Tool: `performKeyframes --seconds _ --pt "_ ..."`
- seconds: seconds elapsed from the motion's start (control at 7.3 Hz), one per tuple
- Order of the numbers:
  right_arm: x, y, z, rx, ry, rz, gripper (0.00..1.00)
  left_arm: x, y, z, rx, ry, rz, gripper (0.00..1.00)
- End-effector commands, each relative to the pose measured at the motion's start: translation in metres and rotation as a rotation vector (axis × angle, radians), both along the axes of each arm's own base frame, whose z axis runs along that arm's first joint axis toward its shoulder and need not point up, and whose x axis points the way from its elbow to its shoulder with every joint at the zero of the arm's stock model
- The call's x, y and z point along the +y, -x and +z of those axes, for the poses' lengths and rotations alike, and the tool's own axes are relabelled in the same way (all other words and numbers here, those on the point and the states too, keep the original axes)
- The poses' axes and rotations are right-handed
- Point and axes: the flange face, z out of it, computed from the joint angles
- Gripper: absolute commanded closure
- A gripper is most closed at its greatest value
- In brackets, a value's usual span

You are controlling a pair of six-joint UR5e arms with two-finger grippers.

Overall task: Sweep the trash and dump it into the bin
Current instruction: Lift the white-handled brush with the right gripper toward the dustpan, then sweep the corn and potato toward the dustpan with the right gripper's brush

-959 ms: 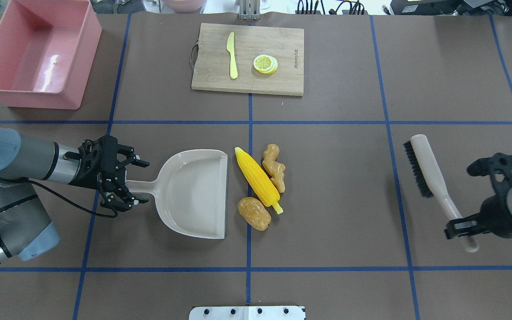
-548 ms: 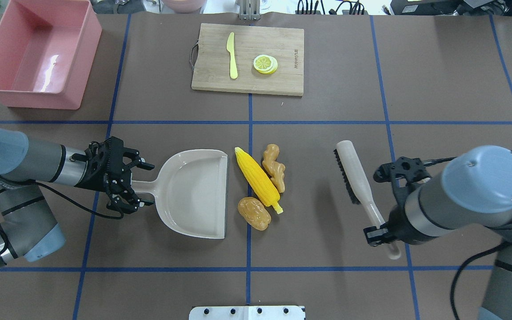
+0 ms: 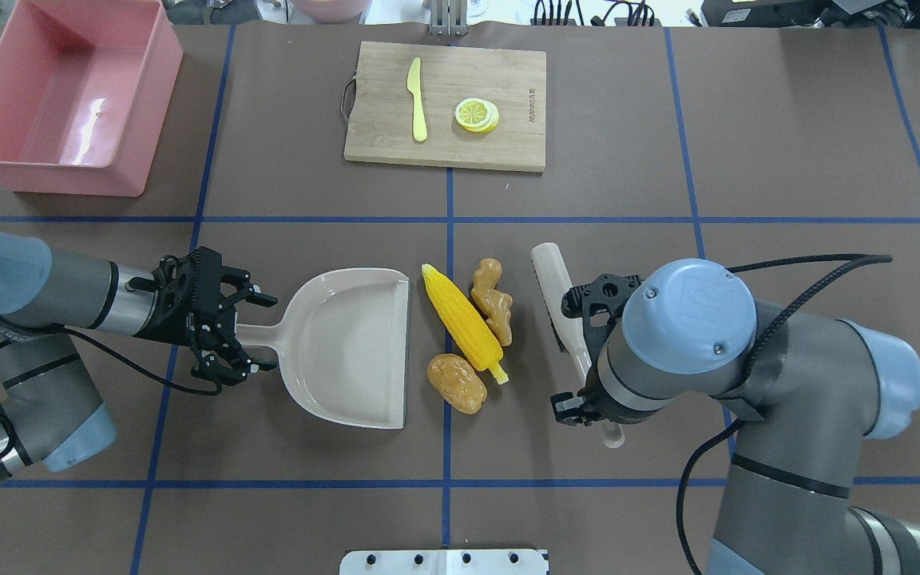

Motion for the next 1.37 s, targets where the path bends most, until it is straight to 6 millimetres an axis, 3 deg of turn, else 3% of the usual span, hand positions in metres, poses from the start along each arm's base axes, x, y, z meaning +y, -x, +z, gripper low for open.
performKeyframes --seconds 0.0,0.14,0.41,0.82,1.23 --pt "-0.009 0.025 0.01 0.011 0.003 0.002 1.0 0.0 -0.002 0.005 -0.003 0.001 -0.001 0.02" --pt "-0.014 0.04 0.017 -0.007 -0.002 0.001 1.0 0.002 -0.006 0.006 -0.006 0.0 -0.01 0.02" --pt "-0.017 0.065 0.006 -0.036 0.01 0.015 1.0 0.003 -0.007 0.007 -0.007 0.003 -0.008 0.02" --pt "-0.001 0.091 -0.028 -0.07 0.034 0.006 1.0 0.005 -0.009 0.007 -0.009 0.003 -0.009 0.02" --pt "0.006 0.105 -0.06 -0.108 0.051 0.009 1.0 0.004 -0.009 0.007 -0.01 0.004 -0.011 0.02"
